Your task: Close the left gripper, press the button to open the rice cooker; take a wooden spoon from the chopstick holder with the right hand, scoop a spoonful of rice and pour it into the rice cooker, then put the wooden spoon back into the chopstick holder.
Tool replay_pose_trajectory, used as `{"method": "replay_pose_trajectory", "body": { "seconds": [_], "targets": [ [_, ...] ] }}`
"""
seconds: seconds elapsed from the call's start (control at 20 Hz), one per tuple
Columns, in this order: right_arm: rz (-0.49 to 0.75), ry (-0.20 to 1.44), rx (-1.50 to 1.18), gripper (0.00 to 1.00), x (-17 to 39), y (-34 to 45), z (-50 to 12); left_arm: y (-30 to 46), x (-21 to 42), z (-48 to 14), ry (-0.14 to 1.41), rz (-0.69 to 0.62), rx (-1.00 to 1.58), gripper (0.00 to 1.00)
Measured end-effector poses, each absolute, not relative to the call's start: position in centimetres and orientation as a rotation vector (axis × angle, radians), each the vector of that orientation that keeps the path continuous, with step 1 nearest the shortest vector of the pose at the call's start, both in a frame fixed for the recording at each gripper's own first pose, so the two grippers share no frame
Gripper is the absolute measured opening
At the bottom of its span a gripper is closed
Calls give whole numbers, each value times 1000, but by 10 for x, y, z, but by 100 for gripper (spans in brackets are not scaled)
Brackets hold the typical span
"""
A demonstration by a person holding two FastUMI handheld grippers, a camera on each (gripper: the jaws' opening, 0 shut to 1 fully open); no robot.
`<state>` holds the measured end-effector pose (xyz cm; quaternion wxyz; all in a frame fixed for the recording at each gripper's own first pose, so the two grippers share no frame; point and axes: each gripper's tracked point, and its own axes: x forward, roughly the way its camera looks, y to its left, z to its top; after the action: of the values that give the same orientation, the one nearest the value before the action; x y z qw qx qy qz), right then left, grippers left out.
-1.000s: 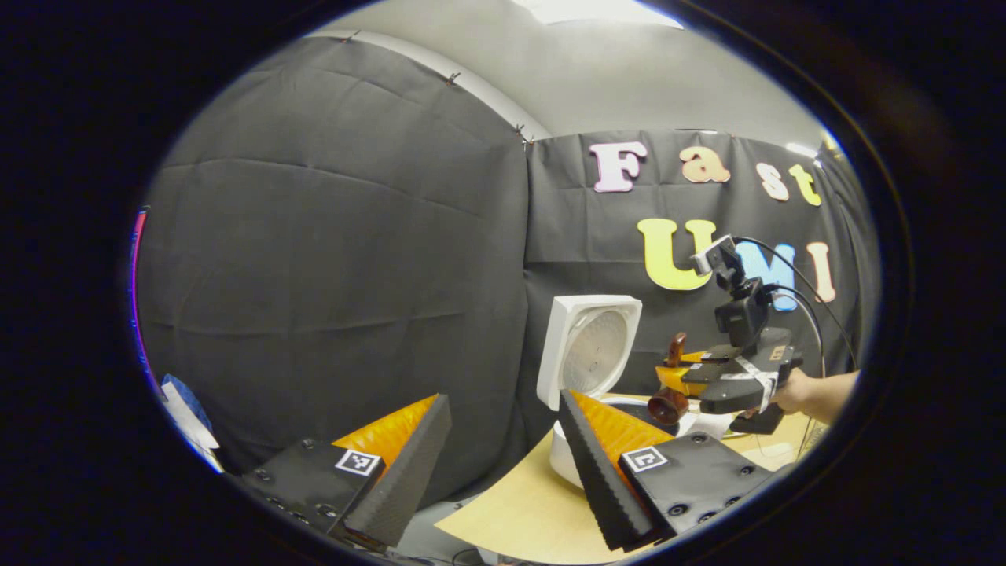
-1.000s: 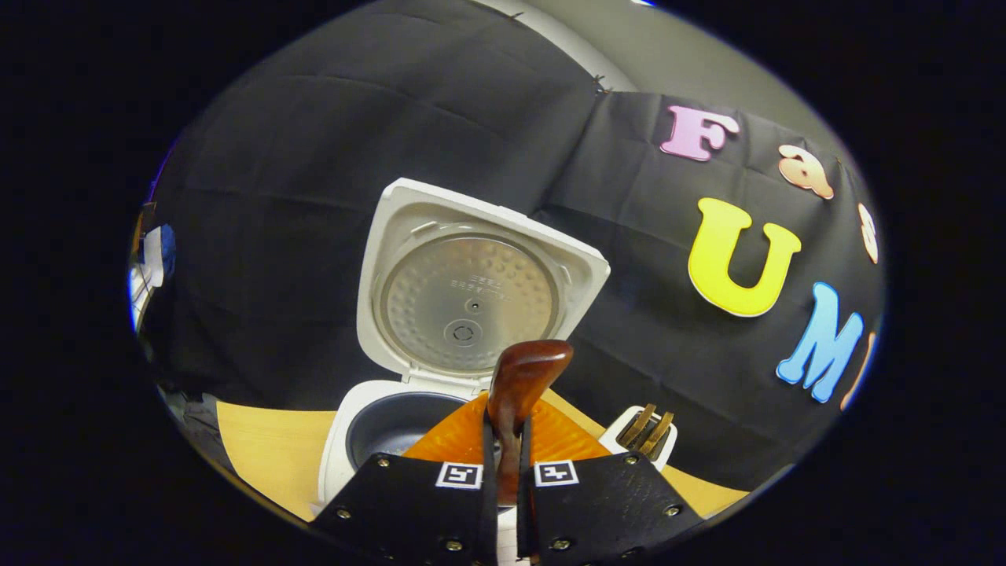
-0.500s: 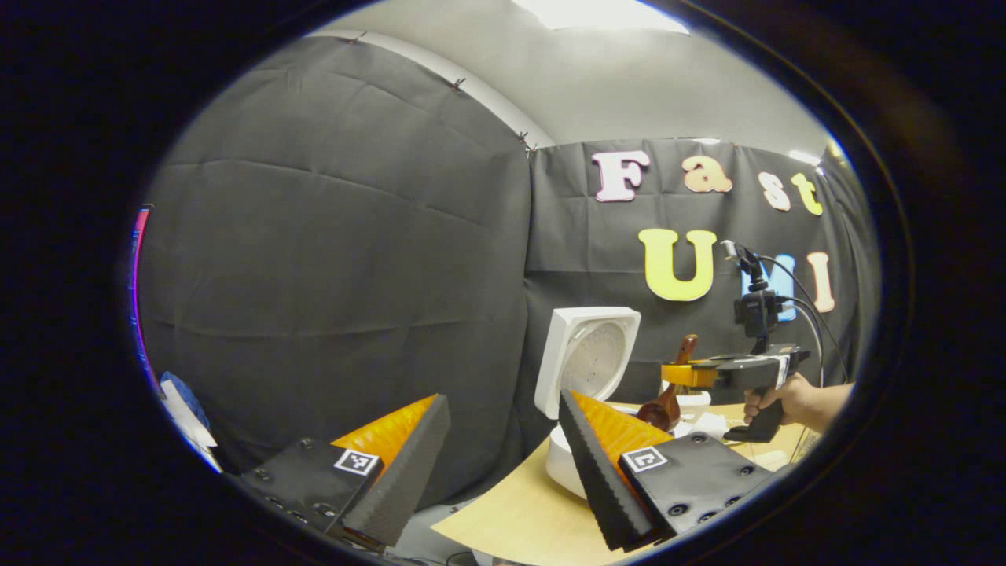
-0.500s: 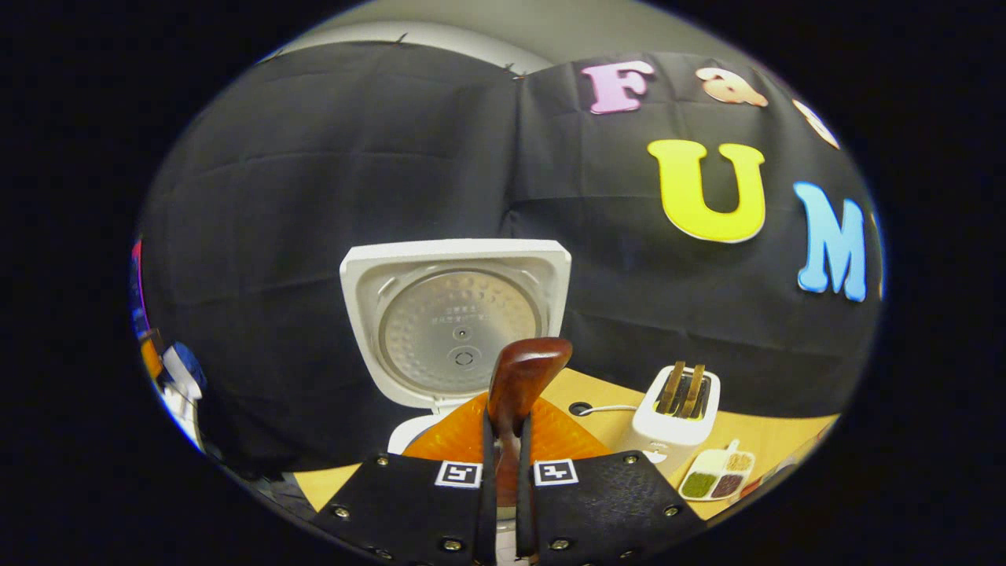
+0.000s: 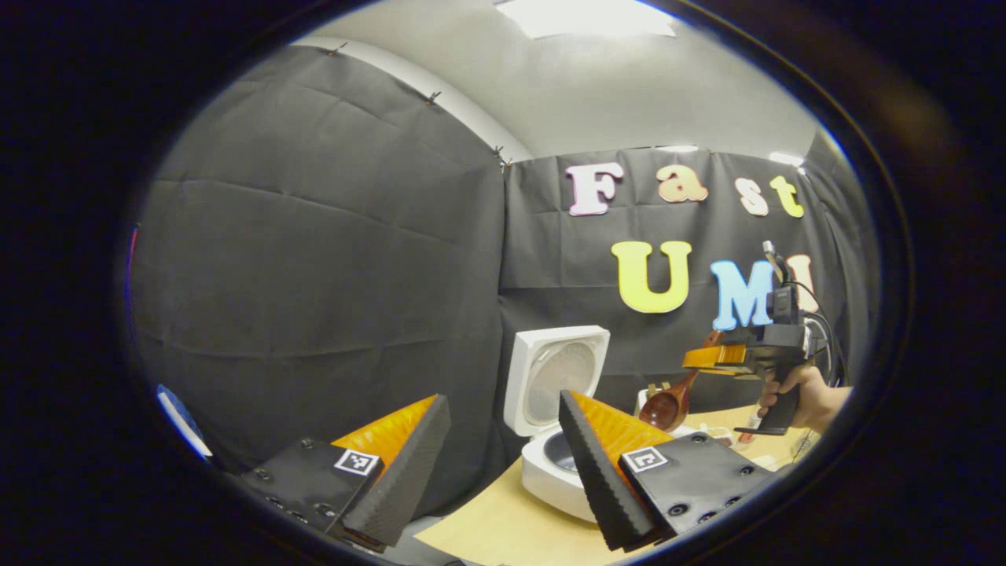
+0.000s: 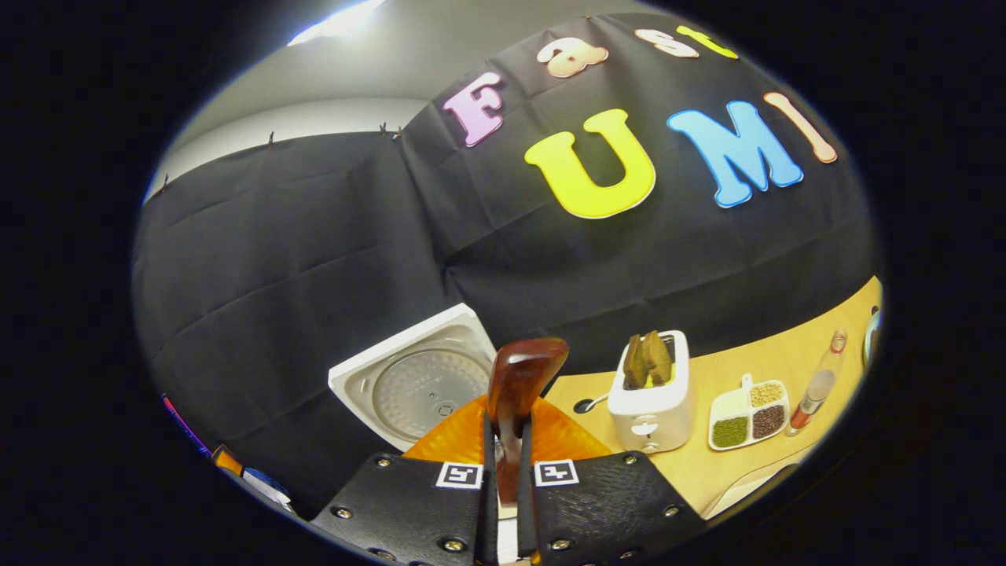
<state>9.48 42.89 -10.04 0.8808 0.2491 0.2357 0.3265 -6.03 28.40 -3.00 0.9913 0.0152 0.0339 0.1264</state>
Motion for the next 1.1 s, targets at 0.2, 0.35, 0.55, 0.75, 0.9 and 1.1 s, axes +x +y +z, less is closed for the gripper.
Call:
{"method": "replay_pose_trajectory", "body": {
  "seconds": [0.2,0.35,0.55,0.75,0.9,1.1],
  "targets": [
    [618,451,521,10,101,372,-87,253,-44,-23,45,195,28,99],
    [567,428,504,10,104,326,-84,223,-30,-22,43,153,21,96],
    [492,401,496,10,108,267,-81,183,-21,-18,35,98,21,96],
    [428,393,486,10,110,213,-82,149,-11,-13,24,56,15,96],
    [372,383,476,10,106,172,-82,120,-5,-10,22,22,7,99],
    [304,381,478,10,103,123,-86,85,3,-6,13,-22,-4,96]
  ]
}}
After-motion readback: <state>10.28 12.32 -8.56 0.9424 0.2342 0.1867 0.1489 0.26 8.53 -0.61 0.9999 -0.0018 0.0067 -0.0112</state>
